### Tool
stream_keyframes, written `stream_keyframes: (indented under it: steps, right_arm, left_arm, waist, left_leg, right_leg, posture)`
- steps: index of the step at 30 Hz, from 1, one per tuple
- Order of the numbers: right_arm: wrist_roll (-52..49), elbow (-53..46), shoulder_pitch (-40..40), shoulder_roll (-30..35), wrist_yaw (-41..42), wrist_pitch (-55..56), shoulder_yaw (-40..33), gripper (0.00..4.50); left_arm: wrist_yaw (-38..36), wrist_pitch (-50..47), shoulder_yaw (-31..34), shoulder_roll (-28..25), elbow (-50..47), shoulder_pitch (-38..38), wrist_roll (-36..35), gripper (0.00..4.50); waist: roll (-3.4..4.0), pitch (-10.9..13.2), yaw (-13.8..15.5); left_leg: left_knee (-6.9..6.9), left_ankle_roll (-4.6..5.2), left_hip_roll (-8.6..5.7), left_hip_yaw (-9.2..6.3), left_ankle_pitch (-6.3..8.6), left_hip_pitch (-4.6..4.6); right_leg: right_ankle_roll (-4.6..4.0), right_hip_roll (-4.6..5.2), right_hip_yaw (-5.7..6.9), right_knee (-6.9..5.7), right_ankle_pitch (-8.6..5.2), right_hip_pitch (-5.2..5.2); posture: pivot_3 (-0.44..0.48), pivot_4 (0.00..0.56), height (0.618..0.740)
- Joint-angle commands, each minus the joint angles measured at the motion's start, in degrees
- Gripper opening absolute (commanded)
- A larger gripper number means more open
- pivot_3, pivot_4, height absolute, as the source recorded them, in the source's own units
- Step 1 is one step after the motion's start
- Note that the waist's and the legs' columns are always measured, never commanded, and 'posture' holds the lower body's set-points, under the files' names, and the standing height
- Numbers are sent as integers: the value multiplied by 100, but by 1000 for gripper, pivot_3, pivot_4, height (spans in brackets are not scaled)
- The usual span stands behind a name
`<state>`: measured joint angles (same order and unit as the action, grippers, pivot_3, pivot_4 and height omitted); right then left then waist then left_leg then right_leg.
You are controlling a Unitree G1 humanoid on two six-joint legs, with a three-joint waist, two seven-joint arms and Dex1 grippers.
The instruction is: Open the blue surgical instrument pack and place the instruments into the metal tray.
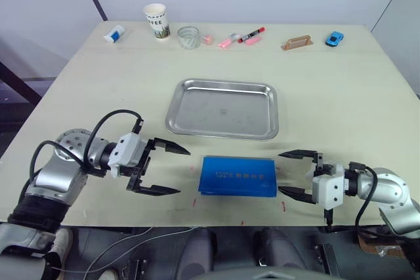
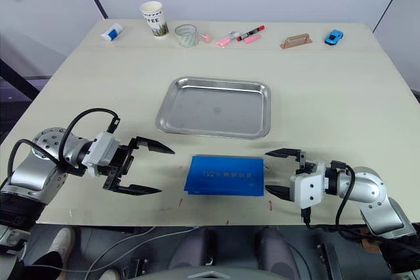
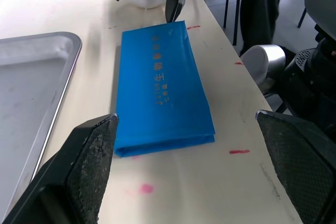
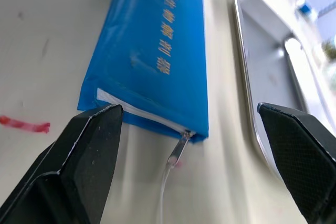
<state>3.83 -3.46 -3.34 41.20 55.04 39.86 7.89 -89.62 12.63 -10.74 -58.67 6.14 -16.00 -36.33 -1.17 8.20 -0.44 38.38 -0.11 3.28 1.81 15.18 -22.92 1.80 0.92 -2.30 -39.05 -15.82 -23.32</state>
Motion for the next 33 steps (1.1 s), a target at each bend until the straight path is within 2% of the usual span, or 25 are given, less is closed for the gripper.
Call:
stream_keyframes:
  steps: [1, 7, 12, 15, 17, 20, 21, 23, 28, 33]
  right_arm:
    - [186, 136, -144, 31, -248, 634, 67, 4500]
    - [492, 371, -347, 36, -503, 1204, 319, 4500]
    - [642, 541, -545, 34, -610, 1266, 552, 4500]
    - [634, 664, -639, 70, -642, 1328, 661, 3667]
    - [590, 708, -666, 111, -634, 1354, 729, 2818]
    - [532, 761, -650, 200, -652, 1410, 779, 1045]
    - [503, 780, -653, 220, -653, 1434, 796, 984]
    - [440, 803, -654, 255, -648, 1477, 831, 26]
    - [-32, 758, -610, 422, -536, 1484, 910, 26]
    - [-1097, 222, -537, 657, -173, 740, 1011, 26]
  left_arm:
    - [-288, -40, -8, -101, -188, -98, -165, 4455]
    - [-288, -193, 4, 35, -257, -142, -160, 4455]
    - [-288, -245, 44, 134, -257, -159, -90, 4455]
    - [-288, -264, 64, 165, -217, -188, -56, 4500]
    - [-288, -253, 77, 167, -200, -174, -39, 4500]
    - [-288, -242, 83, 167, -178, -163, -22, 4500]
    - [-288, -244, 82, 170, -168, -167, -19, 4500]
    - [-288, -246, 83, 172, -158, -169, -16, 4500]
    - [-288, -225, 90, 160, -132, -153, -37, 4500]
    - [-288, -173, 87, 136, -78, -128, -85, 4500]
  waist:
    - [0, 1, 1]
    - [2, 3, -1]
    - [2, 4, -13]
    - [2, 4, -13]
    - [2, 4, -14]
    - [3, 4, -12]
    - [3, 4, -12]
    - [3, 4, -13]
    - [2, 5, -11]
    - [2, 5, -13]
  left_leg:
    - [0, 0, 0, 1, 0, 0]
    - [0, 0, 0, 1, 0, 2]
    - [1, 0, 0, 3, 0, 3]
    - [0, 0, 0, 3, 0, 4]
    - [1, 0, 0, 4, 0, 4]
    - [1, 0, 0, 4, 0, 4]
    - [1, 0, 0, 5, 0, 4]
    - [1, 0, 0, 5, 0, 4]
    - [1, 0, 1, 5, 0, 4]
    - [1, 0, 1, 5, 0, 4]
  right_leg:
    - [0, 0, -1, 0, 0, 0]
    - [-1, 0, -1, -2, 0, 0]
    - [-1, 0, -4, -4, 0, 0]
    - [-1, 0, -4, -4, 0, 0]
    - [-1, 0, -5, -5, 0, 0]
    - [-1, 0, -5, -5, 0, 0]
    - [-1, 0, -5, -5, 0, 0]
    - [-1, 1, -6, -5, 0, 0]
    - [-1, 1, -6, -5, 0, 0]
    - [-1, 1, -6, -5, 0, 0]
  posture:
    - [0, 150, 728]
    - [0, 150, 728]
    - [0, 150, 728]
    - [0, 150, 728]
    - [0, 150, 728]
    - [0, 150, 728]
    - [0, 150, 728]
    - [0, 150, 728]
    - [0, 150, 728]
    - [0, 150, 728]
